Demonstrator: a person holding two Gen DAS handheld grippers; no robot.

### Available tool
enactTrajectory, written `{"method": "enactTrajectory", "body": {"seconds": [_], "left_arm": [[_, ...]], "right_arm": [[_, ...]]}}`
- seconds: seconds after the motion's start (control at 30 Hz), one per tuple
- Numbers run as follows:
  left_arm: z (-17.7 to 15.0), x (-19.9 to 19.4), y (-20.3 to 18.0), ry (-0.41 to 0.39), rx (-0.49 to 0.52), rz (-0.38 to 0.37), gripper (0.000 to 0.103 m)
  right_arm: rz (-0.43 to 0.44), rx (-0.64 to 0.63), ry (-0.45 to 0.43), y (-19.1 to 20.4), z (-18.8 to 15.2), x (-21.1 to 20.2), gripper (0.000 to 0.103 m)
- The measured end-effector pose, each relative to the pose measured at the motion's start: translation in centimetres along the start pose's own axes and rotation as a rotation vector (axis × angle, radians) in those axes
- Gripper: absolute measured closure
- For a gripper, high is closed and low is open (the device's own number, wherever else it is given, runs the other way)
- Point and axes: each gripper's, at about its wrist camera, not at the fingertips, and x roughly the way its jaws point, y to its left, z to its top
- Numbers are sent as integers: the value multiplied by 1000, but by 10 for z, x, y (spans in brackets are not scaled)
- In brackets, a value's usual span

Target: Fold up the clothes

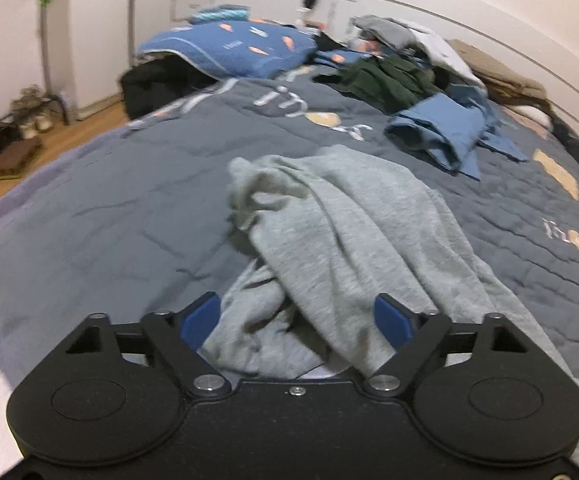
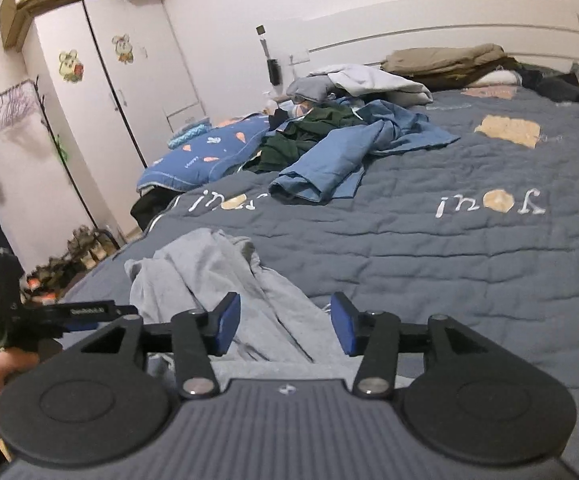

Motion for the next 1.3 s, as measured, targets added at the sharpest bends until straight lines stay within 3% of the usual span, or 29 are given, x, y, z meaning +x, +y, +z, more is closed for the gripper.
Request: {"method": "enactTrajectory", "body": {"seconds": [0.37, 0.4, 0.47, 0.53, 0.63, 0.9, 1.07, 1.17, 1.2, 1.3], "left_arm": [[4, 35, 16, 67, -202, -79, 25], [4, 38, 17, 73, -221, -85, 30], [4, 43, 19, 83, -253, -99, 54], [2, 36, 7, 66, -206, -136, 92], [-1, 25, -12, 42, -134, -192, 97], [-10, -3, -62, -21, 59, -344, 99], [-62, -23, -133, 84, 307, -668, 99], [-95, -34, -163, 159, 474, -719, 99], [-104, -37, -171, 184, 521, -719, 94], [-112, -55, -170, 159, 595, -691, 65]], "right_arm": [[17, 58, 31, -12, -17, 11, 53], [22, 60, 26, -11, -16, 10, 53], [30, 64, 17, -10, -14, 9, 53], [28, 66, 15, -10, -13, 8, 53], [22, 72, 11, -12, -11, 5, 53], [18, 110, -35, -25, 1, -14, 53], [7, 136, -55, -40, 9, -25, 52], [-13, 143, -51, -52, 12, -28, 50], [-22, 144, -48, -55, 12, -28, 50], [-44, 129, -27, -60, 10, -26, 47]]}}
